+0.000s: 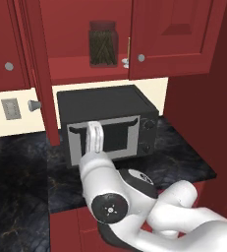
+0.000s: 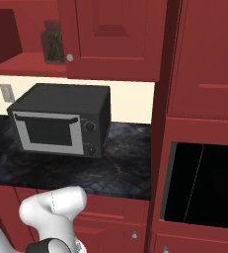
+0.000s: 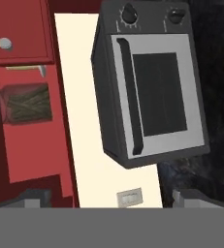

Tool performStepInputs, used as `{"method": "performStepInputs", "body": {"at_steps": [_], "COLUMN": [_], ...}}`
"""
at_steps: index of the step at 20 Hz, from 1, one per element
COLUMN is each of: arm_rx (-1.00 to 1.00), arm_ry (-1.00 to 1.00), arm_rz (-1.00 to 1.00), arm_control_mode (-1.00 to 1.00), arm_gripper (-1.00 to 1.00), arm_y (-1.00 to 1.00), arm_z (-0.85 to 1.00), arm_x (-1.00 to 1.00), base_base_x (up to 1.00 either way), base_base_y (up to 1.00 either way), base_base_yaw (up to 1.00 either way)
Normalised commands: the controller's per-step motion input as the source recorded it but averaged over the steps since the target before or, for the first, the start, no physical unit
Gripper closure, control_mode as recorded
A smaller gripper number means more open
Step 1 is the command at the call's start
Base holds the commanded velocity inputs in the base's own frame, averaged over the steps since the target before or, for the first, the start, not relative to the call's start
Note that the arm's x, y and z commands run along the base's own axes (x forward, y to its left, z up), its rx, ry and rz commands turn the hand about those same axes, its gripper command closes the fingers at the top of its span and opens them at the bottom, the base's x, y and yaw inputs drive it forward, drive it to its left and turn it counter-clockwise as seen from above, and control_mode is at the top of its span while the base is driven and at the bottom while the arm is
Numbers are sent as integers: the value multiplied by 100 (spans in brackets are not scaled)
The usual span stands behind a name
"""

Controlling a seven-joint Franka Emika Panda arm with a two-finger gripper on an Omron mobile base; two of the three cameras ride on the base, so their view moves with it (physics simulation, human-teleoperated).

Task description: Pick the jar and candle from the dining table and place them in the open cabinet. Close the cabinet after placing the objects.

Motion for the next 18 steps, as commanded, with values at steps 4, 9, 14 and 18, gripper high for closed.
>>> {"method": "performStepInputs", "body": {"at_steps": [4, 9, 14, 18], "arm_rx": [-12, -11, -12, -14], "arm_ry": [-4, -5, -6, -15], "arm_rz": [0, 0, 0, 0], "arm_control_mode": [-100, -100, -100, -100], "arm_gripper": [-100, -100, -100, -100], "arm_y": [20, 18, 18, 12], "arm_z": [-8, -3, 0, -7], "arm_x": [0, 0, 0, -9], "base_base_x": [0, 0, 0, 0], "base_base_y": [0, 0, 0, 0], "base_base_yaw": [0, 0, 0, 0]}}
